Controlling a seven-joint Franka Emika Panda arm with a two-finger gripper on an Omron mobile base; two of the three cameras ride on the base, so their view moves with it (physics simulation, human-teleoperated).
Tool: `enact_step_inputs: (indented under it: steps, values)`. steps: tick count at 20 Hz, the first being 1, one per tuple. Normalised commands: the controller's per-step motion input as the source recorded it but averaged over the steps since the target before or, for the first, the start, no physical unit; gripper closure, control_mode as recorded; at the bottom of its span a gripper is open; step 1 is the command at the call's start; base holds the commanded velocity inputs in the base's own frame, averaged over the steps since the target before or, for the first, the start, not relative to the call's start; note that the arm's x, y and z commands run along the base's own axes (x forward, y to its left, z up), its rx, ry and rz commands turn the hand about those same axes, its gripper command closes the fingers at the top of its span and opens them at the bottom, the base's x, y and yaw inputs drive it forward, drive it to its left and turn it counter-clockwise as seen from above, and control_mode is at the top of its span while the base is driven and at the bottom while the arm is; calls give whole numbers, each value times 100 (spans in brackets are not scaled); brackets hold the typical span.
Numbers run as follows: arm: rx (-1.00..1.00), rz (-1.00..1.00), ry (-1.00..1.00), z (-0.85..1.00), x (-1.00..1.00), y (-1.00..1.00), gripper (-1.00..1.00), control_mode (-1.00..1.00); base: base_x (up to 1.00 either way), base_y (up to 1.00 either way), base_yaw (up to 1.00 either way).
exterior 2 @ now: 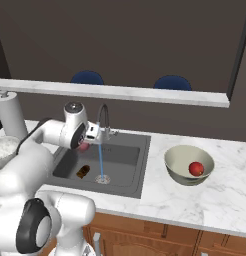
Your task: Pick the onions from the sink and place them in one bowl. Place the sweet potato in the other bowl. Then turn off the sink faucet.
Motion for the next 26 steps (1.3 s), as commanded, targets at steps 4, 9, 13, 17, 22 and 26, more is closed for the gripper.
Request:
enact_step_inputs:
  steps: [4,9,13,17,22,26]
  values:
    - [0,0,1,39,-23,-9,100,-100,0,0,0]
    - [-3,-3,0,29,-9,-35,100,-100,0,0,0]
    - [-6,-8,0,26,-5,-56,100,-100,0,0,0]
    - [-8,-11,0,23,-1,-65,100,-100,0,0,0]
    - [-10,-16,1,12,0,-86,100,-100,0,0,0]
    - [-12,-18,0,5,0,-99,100,-100,0,0,0]
